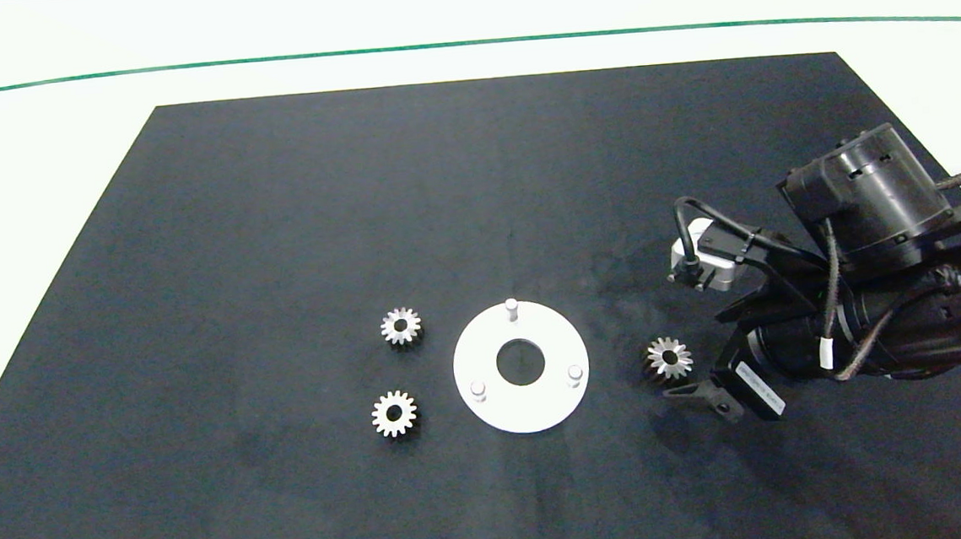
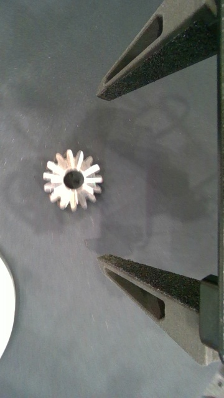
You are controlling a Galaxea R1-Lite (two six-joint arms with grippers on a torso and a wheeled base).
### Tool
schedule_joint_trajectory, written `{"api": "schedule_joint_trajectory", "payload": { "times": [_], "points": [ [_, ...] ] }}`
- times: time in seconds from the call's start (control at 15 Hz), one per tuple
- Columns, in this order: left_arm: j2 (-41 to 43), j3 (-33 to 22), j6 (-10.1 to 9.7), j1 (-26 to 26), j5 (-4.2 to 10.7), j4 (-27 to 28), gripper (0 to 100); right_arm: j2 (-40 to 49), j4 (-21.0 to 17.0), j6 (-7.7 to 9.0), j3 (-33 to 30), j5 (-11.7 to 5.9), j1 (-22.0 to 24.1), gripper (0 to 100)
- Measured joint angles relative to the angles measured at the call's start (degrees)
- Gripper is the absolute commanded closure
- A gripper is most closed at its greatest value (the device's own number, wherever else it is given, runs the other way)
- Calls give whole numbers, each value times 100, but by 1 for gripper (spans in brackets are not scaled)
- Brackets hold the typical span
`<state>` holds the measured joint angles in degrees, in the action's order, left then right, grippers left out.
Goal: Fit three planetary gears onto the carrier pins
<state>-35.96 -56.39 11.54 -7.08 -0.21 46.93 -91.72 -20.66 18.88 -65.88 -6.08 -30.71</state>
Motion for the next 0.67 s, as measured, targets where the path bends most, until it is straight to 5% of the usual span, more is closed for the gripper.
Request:
{"api": "schedule_joint_trajectory", "payload": {
  "times": [0.67],
  "points": [
    [102,-2,9,9,-1,0,0,-640,124,10,-336,7,122,0]
  ]
}}
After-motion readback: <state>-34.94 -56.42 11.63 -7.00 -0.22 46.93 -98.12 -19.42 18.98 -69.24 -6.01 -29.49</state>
